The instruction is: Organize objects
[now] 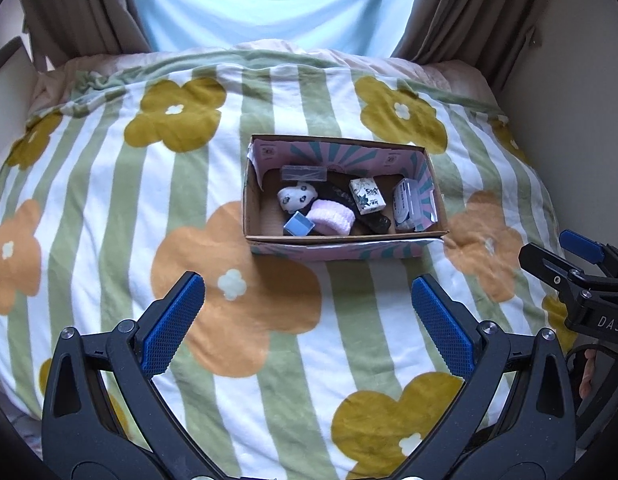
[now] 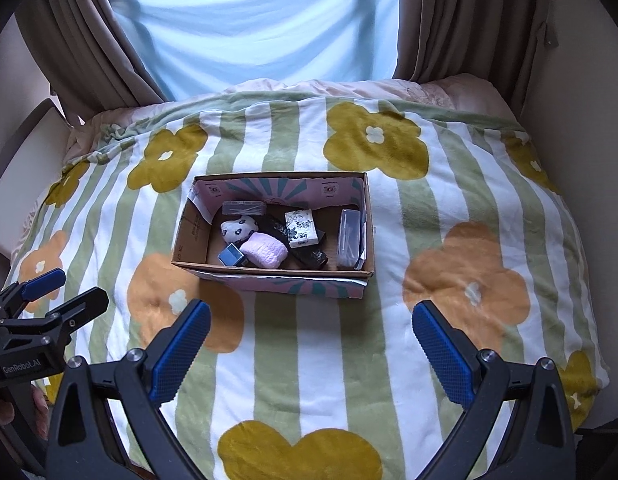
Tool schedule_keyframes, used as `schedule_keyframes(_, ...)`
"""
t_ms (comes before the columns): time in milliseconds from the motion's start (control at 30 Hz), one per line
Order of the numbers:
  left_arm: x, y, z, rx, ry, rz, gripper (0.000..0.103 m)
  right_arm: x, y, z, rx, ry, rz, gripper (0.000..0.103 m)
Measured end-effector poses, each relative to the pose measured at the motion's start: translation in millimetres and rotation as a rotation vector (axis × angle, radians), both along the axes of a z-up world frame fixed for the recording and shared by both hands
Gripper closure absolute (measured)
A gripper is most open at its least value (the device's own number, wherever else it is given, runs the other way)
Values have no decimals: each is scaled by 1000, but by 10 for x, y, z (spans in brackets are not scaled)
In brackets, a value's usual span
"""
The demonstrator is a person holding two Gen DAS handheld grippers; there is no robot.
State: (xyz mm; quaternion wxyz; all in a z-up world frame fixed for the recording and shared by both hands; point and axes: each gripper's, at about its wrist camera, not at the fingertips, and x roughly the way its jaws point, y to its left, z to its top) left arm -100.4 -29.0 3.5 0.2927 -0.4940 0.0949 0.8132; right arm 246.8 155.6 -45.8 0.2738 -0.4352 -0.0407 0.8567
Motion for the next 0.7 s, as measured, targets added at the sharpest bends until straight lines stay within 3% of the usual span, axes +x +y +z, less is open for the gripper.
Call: schedule_keyframes(700,38,-3,46,-3,20,-22,0,9,-73,43,23,8,15,2)
